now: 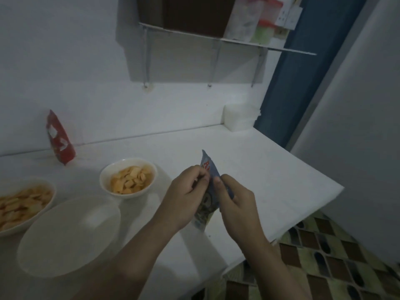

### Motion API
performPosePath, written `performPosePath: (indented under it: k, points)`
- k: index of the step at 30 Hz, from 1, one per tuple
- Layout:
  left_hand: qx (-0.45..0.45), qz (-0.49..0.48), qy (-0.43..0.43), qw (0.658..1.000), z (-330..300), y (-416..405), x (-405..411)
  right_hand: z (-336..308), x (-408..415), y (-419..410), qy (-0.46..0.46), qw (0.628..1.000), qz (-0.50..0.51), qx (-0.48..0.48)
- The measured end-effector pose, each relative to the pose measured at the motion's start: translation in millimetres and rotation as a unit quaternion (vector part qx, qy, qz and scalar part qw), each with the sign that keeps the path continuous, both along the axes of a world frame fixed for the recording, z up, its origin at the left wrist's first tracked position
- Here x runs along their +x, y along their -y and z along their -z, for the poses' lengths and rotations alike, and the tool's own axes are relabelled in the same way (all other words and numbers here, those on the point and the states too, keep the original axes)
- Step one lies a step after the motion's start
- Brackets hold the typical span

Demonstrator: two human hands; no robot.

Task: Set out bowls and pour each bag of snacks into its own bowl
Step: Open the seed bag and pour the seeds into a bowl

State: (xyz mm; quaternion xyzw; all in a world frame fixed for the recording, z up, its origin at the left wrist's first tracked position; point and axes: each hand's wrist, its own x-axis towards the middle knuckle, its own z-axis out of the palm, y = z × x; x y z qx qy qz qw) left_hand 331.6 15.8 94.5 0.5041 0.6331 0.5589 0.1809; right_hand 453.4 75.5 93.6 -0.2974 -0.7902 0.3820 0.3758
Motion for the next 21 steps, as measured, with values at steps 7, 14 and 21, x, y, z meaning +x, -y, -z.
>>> performPosePath:
  k: [7, 14, 21]
  points:
    - [-0.091, -0.003, 0.111, 0.990, 19.6, -13.6, 8.6, 30.1, 15.4, -5.9, 0.105, 0.994, -0.018, 0.022]
    - [-0.114, -0.009, 0.155, 0.981, 16.9, -22.2, 4.9, 27.9, 13.9, -9.9, 0.102, 0.993, -0.057, -0.010]
    - [-0.135, 0.023, 0.201, 0.970, 17.8, -20.4, -6.7, 25.1, 8.4, -9.3, 0.066, 0.991, -0.106, -0.054]
